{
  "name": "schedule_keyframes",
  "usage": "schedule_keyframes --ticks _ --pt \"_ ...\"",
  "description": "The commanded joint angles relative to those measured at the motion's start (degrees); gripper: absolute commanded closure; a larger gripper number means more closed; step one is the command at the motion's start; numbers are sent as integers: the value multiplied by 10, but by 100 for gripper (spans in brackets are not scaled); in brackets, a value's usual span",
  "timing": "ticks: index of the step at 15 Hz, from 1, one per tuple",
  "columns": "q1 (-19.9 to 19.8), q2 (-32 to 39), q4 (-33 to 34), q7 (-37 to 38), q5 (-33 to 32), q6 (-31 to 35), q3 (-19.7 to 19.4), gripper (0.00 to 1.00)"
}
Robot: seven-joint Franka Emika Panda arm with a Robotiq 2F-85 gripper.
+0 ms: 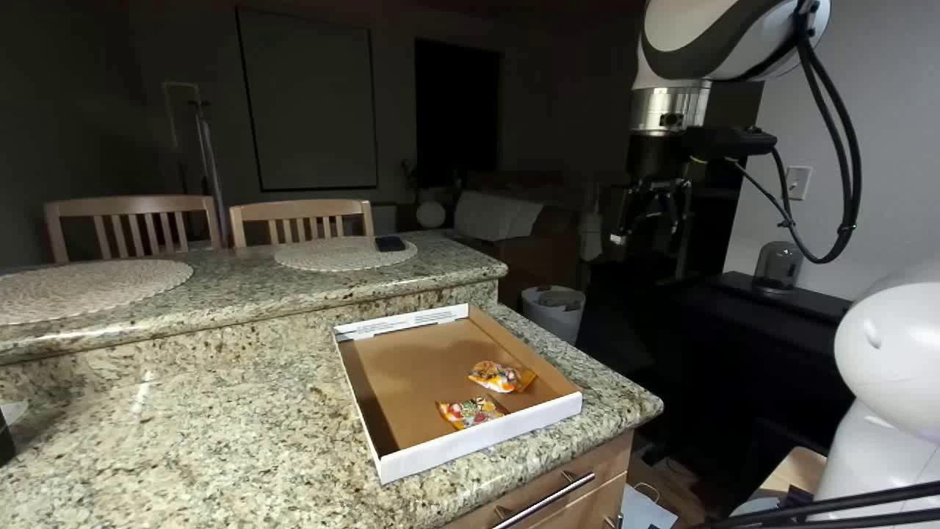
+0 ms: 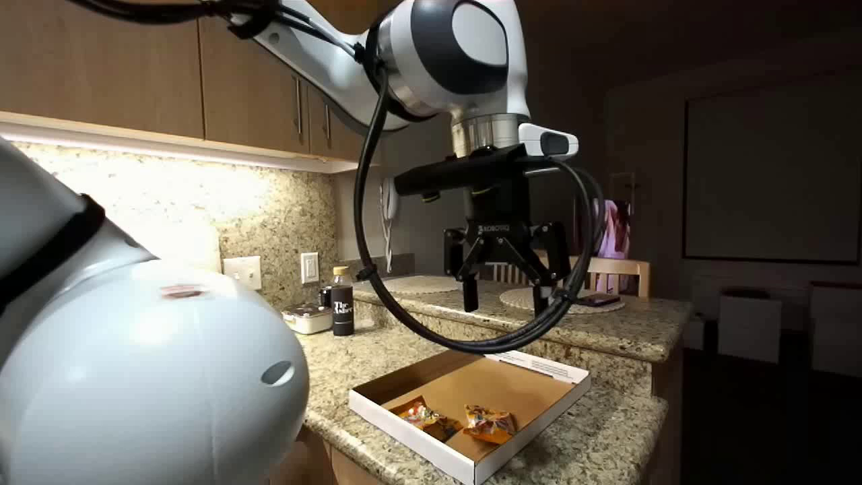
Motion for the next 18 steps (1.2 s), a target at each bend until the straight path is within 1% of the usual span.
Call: schedule_keyframes --ticks 1,7,9,12,15,17,18 --pt "0 0 1 0 0 -1 0 0" --pt "3 -3 -5 7 7 3 4 0" --pt "14 -11 -20 29 23 20 19 0" --pt "44 -5 -36 65 65 52 49 0" --pt "78 31 -32 100 109 106 85 0" --pt "88 78 -6 124 118 143 107 0" --pt "86 111 15 137 115 165 117 0"
